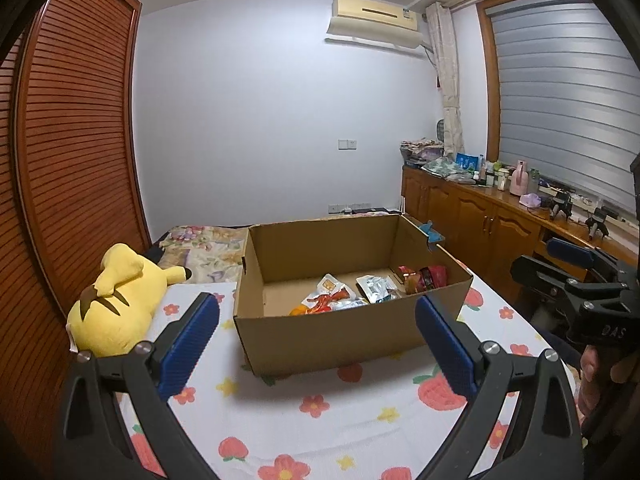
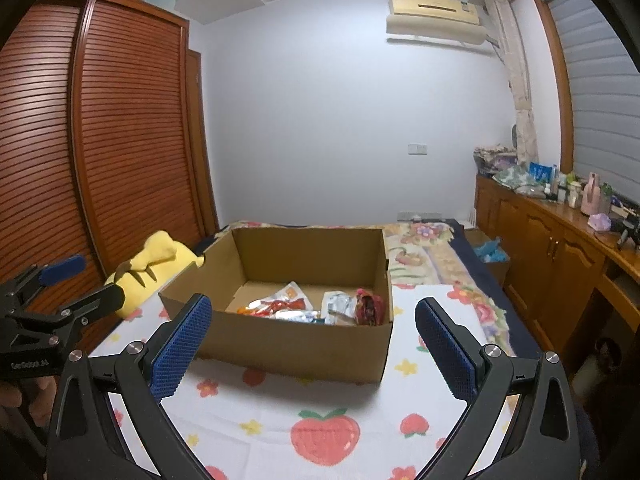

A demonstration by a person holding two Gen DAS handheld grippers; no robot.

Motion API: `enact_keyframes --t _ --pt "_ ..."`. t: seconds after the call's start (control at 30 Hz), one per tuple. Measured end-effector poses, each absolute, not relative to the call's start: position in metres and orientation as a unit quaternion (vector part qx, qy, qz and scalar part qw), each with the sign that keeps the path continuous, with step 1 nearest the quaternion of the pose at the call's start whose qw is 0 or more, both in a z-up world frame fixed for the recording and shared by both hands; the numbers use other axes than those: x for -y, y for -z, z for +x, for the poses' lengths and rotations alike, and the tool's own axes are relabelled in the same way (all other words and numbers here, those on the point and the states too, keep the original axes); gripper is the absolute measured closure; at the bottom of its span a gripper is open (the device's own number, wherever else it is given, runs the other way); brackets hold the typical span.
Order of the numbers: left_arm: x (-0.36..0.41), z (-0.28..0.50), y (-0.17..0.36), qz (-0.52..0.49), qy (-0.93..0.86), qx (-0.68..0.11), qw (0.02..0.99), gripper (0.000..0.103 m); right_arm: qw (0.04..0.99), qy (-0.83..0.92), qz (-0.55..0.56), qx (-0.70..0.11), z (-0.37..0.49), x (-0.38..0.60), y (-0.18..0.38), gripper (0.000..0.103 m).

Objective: Organize snacks

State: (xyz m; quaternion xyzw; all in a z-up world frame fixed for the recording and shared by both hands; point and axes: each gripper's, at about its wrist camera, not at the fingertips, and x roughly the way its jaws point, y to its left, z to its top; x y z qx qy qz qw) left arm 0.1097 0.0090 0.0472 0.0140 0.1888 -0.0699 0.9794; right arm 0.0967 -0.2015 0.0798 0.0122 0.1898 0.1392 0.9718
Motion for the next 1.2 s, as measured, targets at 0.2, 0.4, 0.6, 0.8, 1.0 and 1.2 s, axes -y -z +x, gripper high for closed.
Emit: enact_keyframes --t 0.2,0.4,0.6,0.8,1.0,1.2 --pt "-0.012 0.099 -0.038 0.016 0.062 -0.192 0.979 0.004 0.973 -0.134 0.014 -0.189 0.084 0.202 -0.074 0.000" --pt "-0.016 0.094 -0.027 0.013 0.055 -0.201 0.978 0.004 0.972 -0.133 0.015 -0.194 0.078 0.203 -0.064 0.000" --pt "-0.019 0.094 -0.022 0.010 0.053 -0.207 0.977 0.004 0.971 -0.133 0.012 -0.199 0.080 0.202 -0.061 0.000" --pt "-0.019 0.092 -0.020 0.010 0.050 -0.209 0.977 0.004 0.971 -0.131 0.013 -0.200 0.079 0.202 -0.061 0.000" --pt "-0.020 0.092 -0.020 0.010 0.052 -0.210 0.976 0.004 0.971 -0.130 0.013 -0.199 0.078 0.202 -0.060 0.000" --pt "-0.020 0.090 -0.022 0.010 0.053 -0.207 0.977 0.004 0.971 -0.129 0.013 -0.199 0.078 0.204 -0.059 0.000"
